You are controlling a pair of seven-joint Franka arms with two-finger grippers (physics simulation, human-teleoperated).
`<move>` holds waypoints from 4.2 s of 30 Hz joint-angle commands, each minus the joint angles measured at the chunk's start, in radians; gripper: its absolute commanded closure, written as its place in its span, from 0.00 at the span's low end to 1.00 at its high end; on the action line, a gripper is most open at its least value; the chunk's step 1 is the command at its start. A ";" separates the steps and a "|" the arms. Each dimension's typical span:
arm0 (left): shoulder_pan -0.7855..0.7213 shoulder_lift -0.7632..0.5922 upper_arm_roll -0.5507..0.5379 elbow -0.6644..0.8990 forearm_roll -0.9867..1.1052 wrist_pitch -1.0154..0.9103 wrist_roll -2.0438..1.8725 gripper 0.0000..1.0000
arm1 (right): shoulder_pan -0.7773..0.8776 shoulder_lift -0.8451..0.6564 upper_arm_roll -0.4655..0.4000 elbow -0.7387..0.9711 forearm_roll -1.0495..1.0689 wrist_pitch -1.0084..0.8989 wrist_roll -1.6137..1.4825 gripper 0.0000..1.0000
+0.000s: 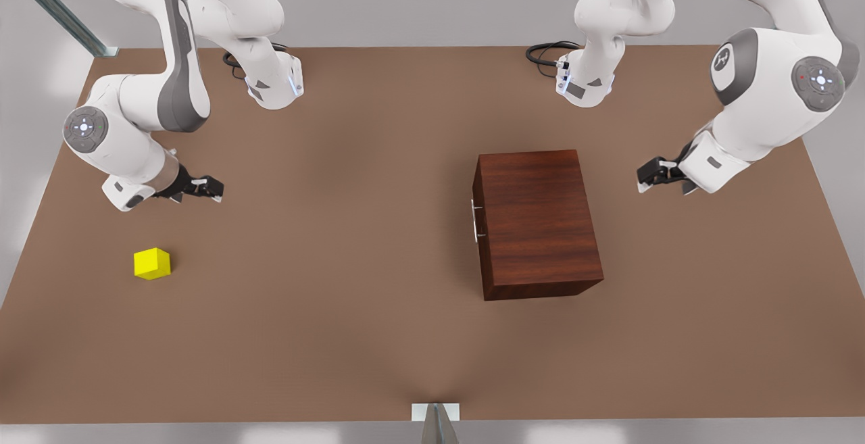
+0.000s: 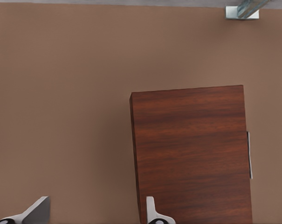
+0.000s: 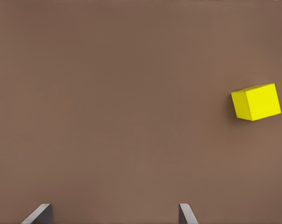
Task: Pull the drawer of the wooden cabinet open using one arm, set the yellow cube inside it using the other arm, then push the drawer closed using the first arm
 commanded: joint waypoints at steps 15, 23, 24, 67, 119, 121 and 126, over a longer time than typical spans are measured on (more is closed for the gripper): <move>-0.608 0.311 -0.004 0.117 0.153 0.088 -0.895 0.00 | -0.060 0.029 -0.013 0.050 0.010 -0.007 0.267 0.00; -0.702 0.446 -0.002 0.119 0.268 0.243 -1.208 0.00 | -0.097 0.049 -0.024 0.064 0.015 0.004 0.828 0.00; -0.714 0.463 -0.002 0.120 0.304 0.244 -1.231 0.00 | -0.098 0.049 -0.025 0.064 0.016 0.002 0.831 0.00; -0.794 0.671 0.007 0.247 0.506 0.346 -1.246 0.00 | -0.322 0.564 -0.059 0.295 0.042 0.303 0.832 0.00; -0.035 0.156 -0.074 0.169 0.147 -0.153 -0.251 0.00 | -0.419 0.721 -0.013 0.274 0.033 0.478 0.836 0.26; -0.036 0.156 -0.076 0.166 0.147 -0.153 -0.258 0.00 | -0.417 0.721 -0.012 0.274 0.033 0.476 0.839 0.28; -0.041 0.164 -0.076 0.169 0.152 -0.214 -0.278 0.00 | -0.405 0.687 0.013 0.278 0.039 0.462 0.872 0.31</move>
